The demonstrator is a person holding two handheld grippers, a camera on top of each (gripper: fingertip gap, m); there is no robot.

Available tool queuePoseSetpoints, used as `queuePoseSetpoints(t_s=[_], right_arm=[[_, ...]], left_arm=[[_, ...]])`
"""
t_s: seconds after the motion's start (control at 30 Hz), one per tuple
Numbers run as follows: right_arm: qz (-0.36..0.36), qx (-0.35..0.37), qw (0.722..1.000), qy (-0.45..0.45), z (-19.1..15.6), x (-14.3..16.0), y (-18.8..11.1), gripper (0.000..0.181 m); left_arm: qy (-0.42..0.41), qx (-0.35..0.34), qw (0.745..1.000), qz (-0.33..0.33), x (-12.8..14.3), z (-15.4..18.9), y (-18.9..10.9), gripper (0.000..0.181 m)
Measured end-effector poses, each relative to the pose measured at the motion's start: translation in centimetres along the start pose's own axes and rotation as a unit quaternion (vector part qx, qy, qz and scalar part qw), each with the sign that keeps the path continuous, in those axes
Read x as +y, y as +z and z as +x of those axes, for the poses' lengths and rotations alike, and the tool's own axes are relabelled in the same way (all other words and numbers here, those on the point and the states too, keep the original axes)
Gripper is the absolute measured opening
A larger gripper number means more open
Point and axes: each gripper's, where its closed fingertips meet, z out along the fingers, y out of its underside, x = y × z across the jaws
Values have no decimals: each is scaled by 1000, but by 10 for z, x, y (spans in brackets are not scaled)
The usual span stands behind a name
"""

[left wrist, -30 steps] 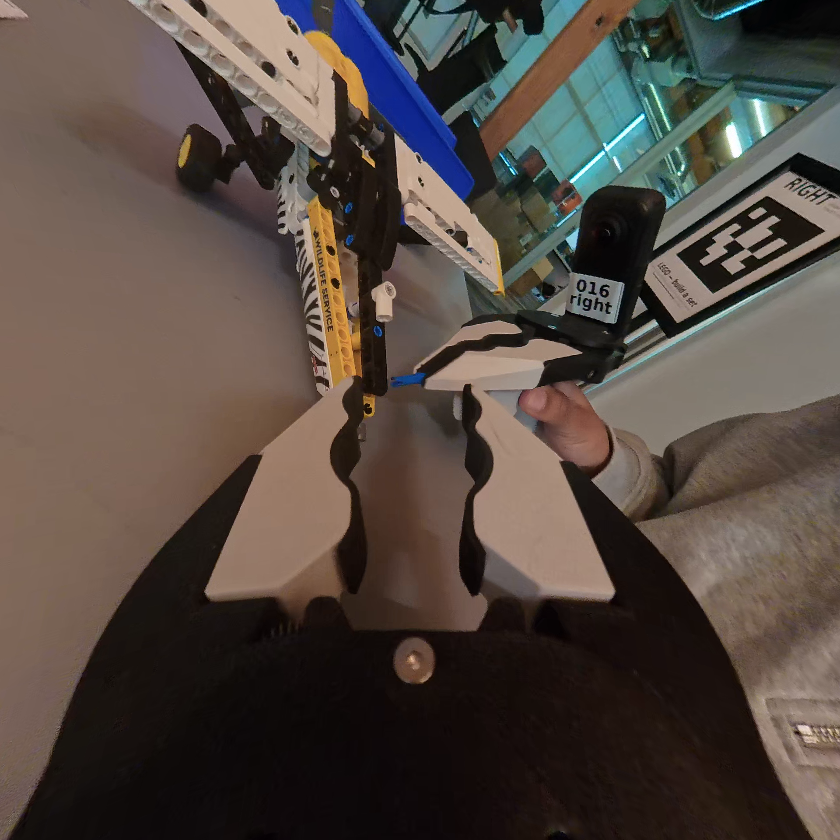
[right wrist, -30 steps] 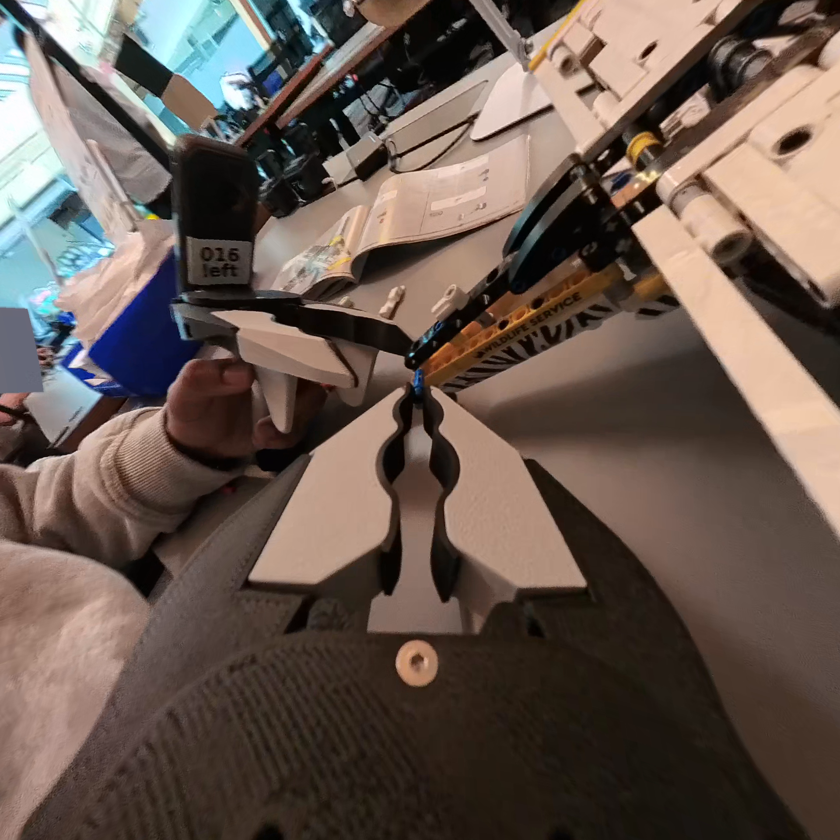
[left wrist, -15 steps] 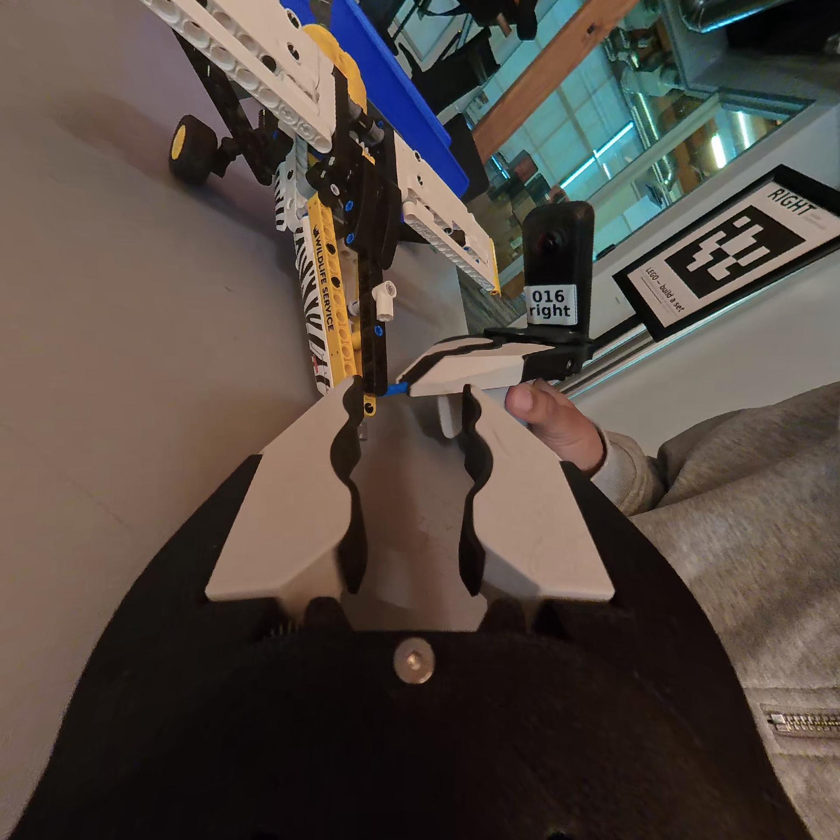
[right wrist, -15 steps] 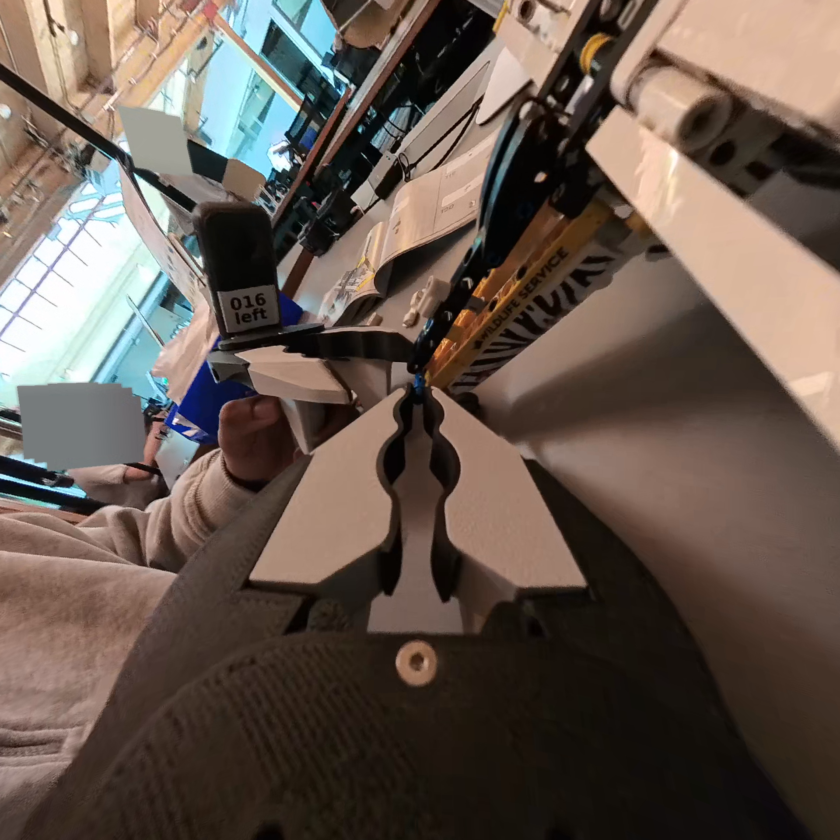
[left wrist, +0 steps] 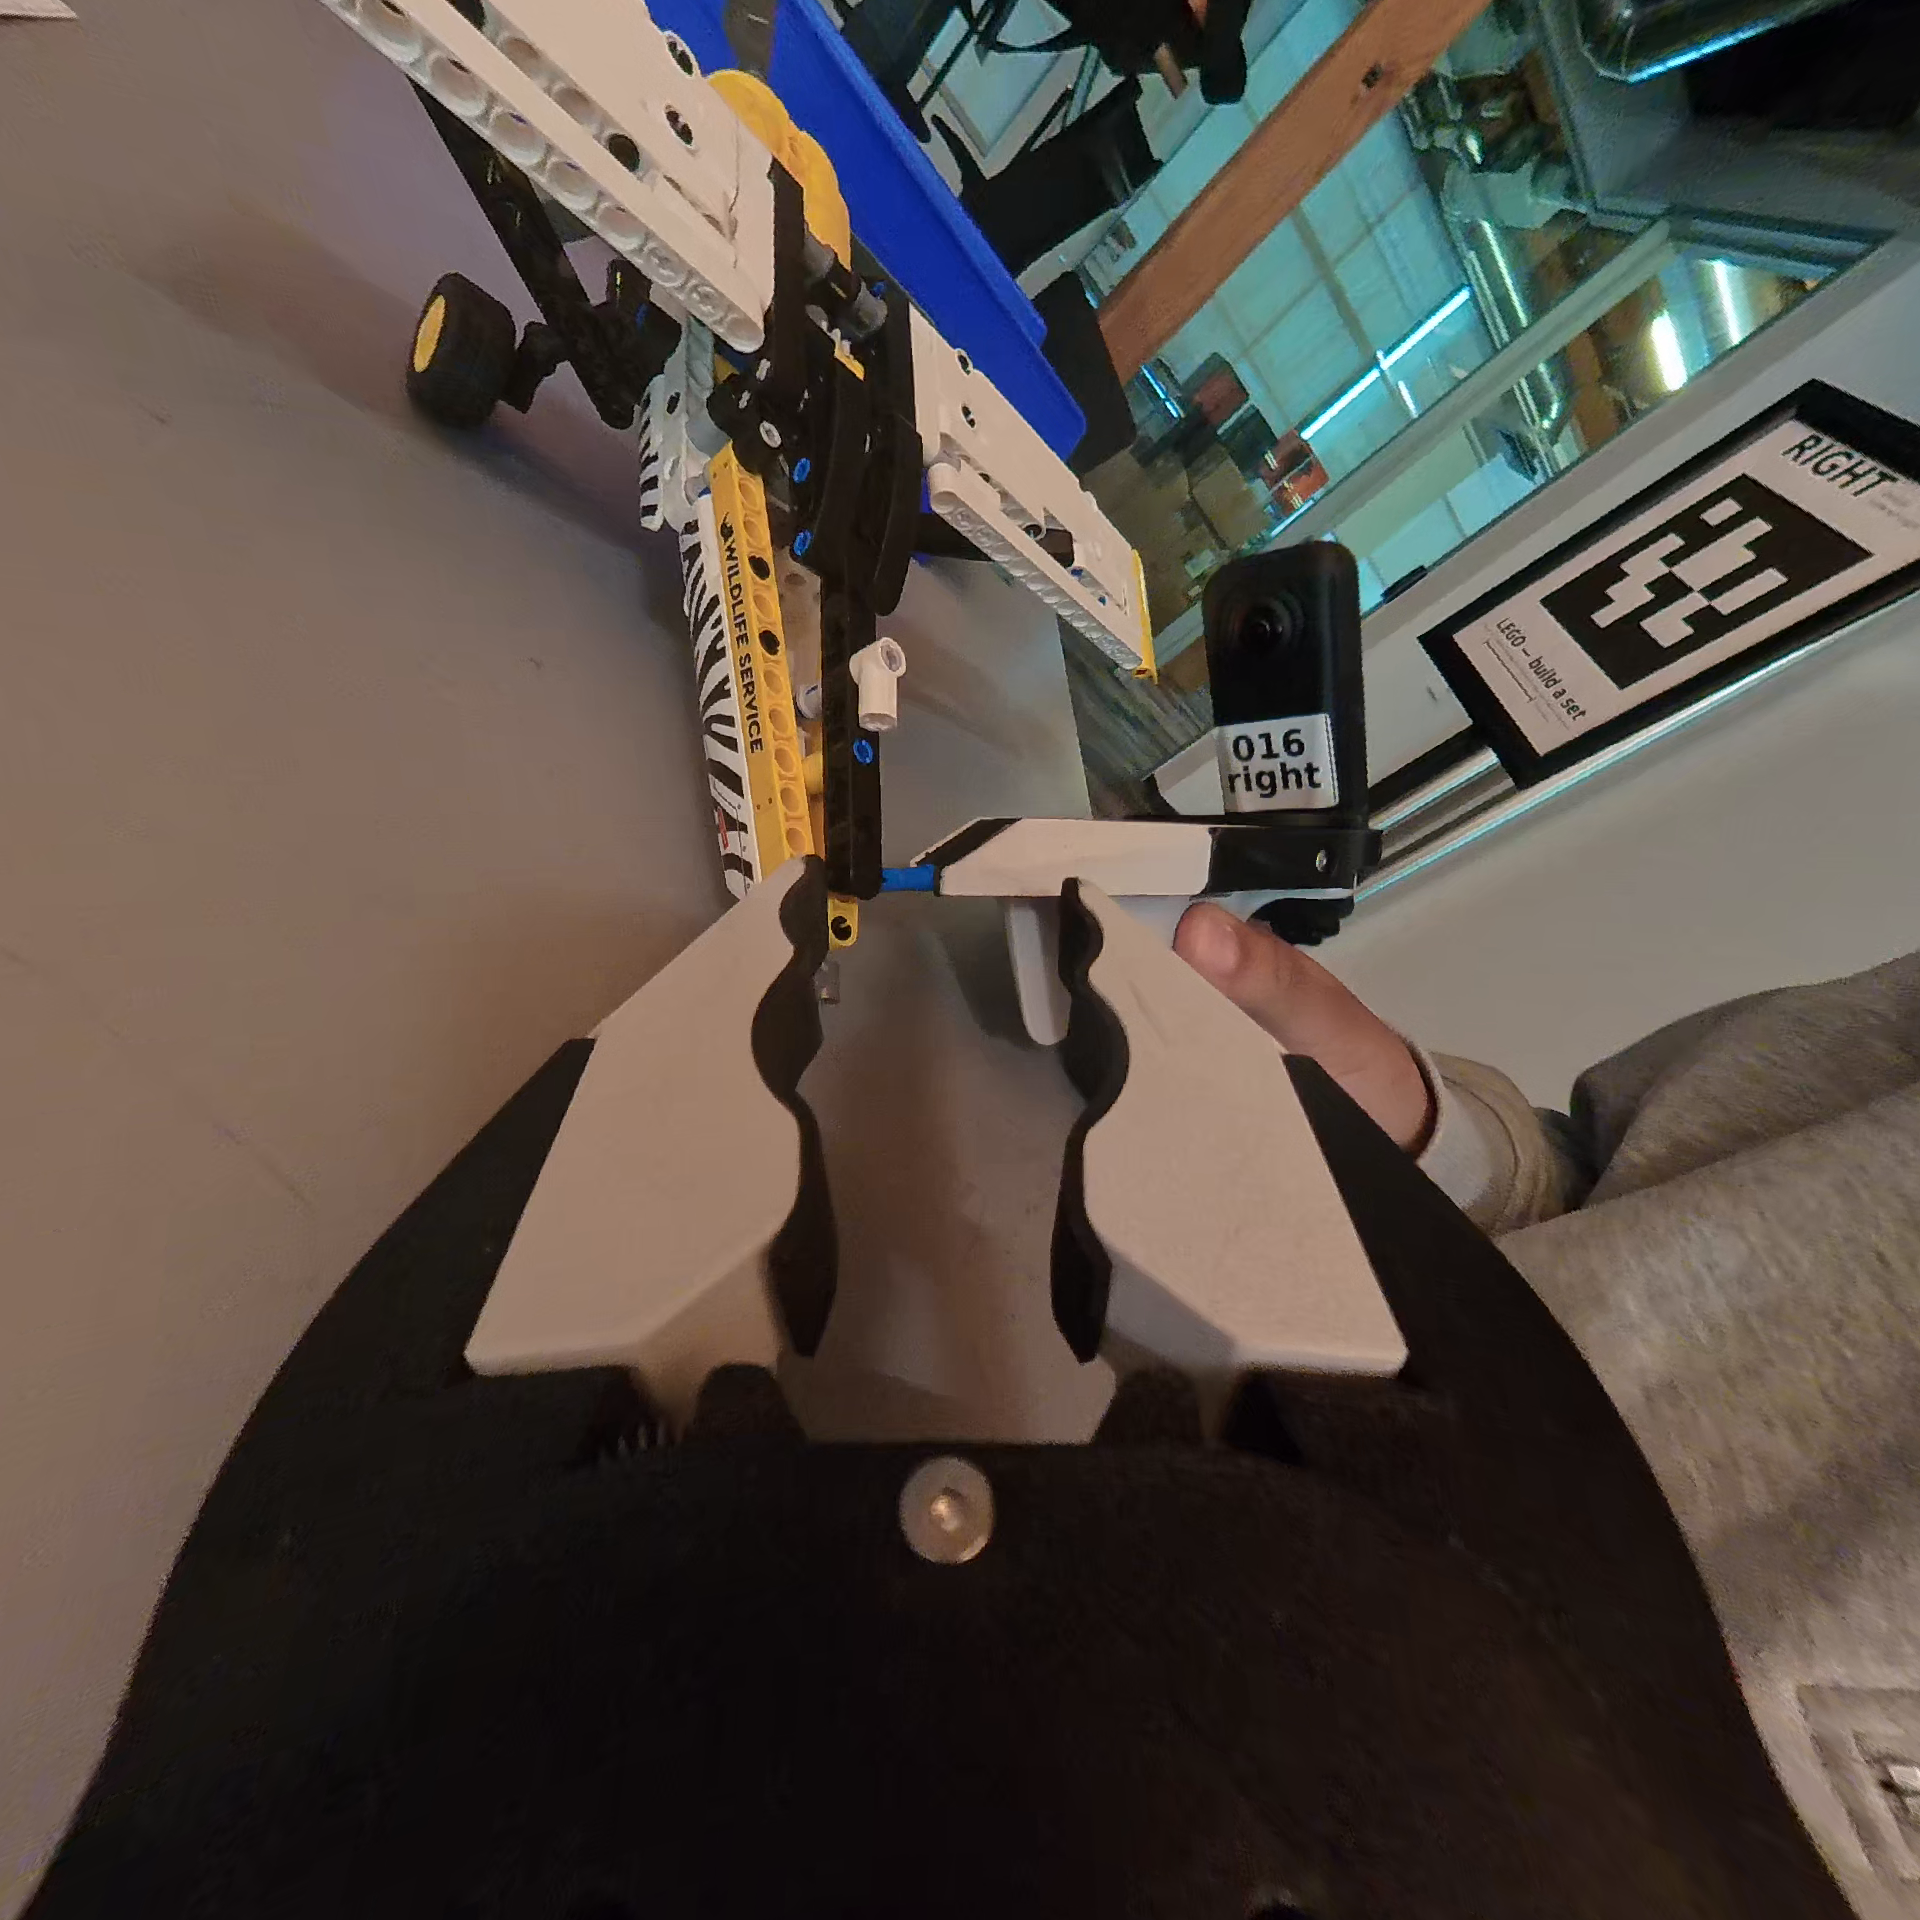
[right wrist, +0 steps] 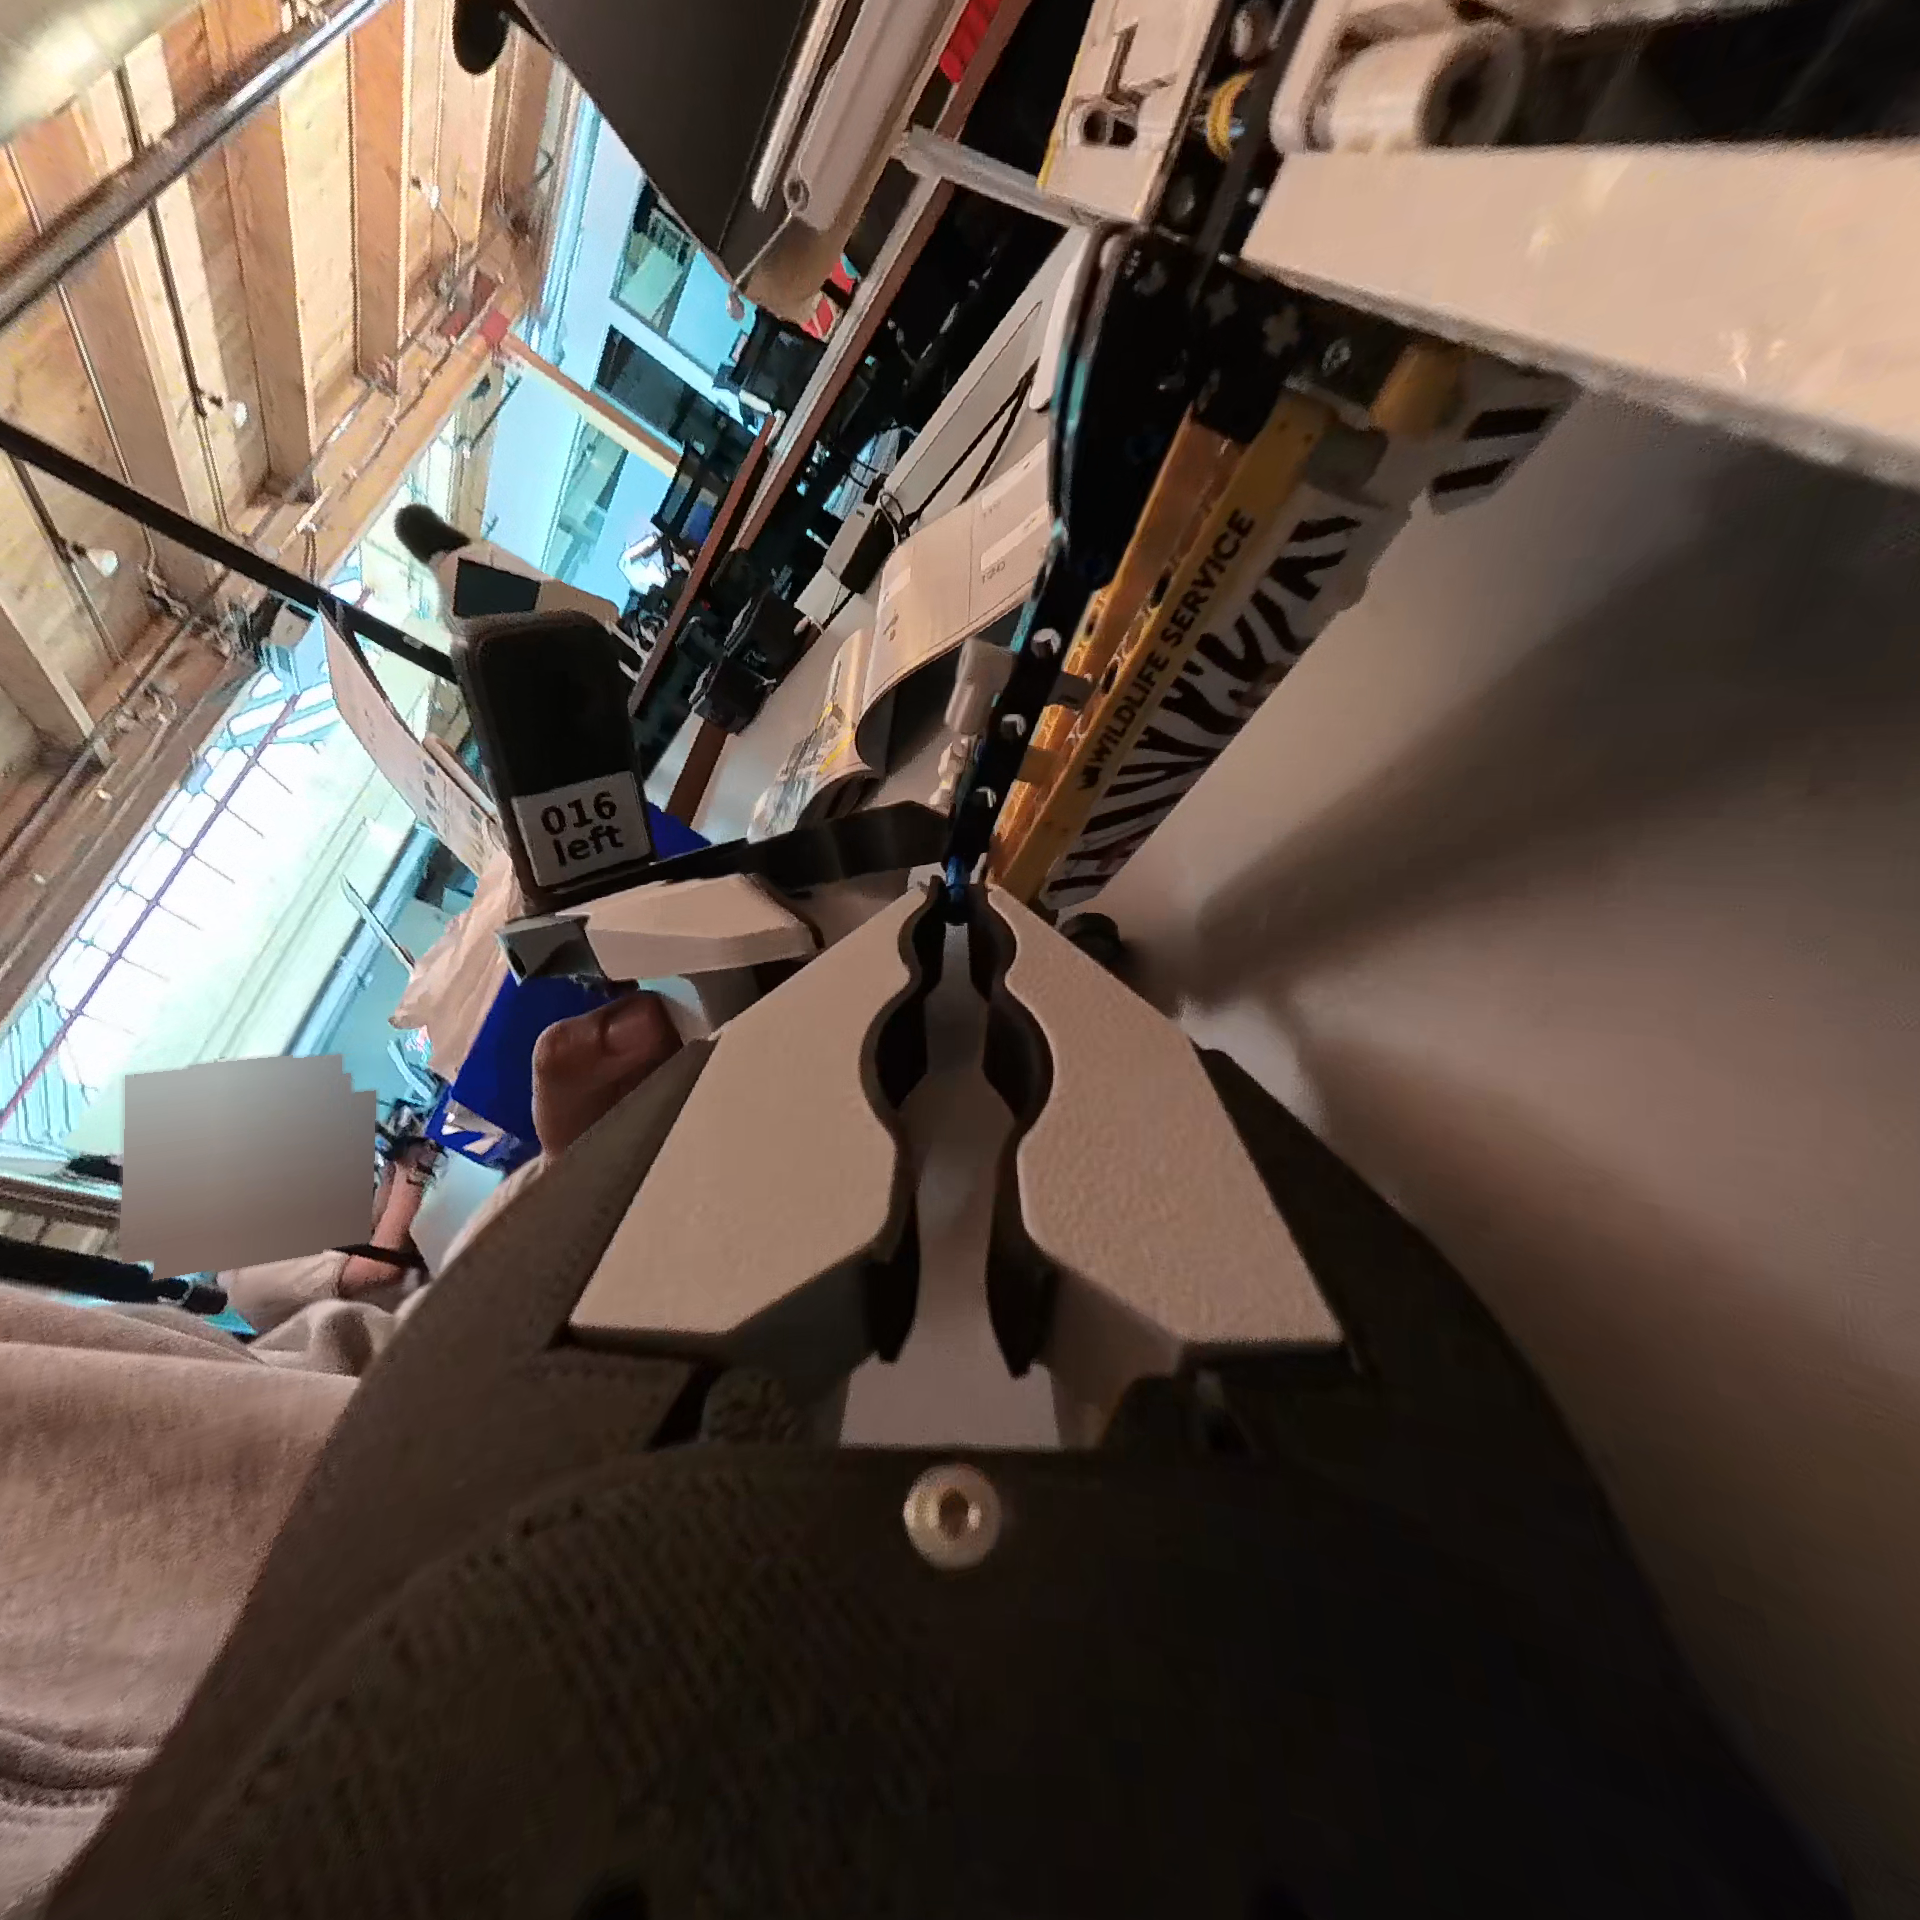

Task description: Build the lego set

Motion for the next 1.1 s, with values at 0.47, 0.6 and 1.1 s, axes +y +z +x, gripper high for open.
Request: queuePoseSetpoints(t_s=[0.47, 0.6, 1.1], right_arm=[[57, -6, 993, 99, 1, 1, 0, 2], [49, -11, 992, 113, 0, 1, -1, 2], [-40, 64, 983, -167, -7, 7, 1, 3]], left_arm=[[-19, -19, 1000, 13, 0, -4, -1, 38], [-24, -34, 999, 1, 2, -11, -2, 22], [36, -65, 996, -44, 6, -17, -8, 8]])
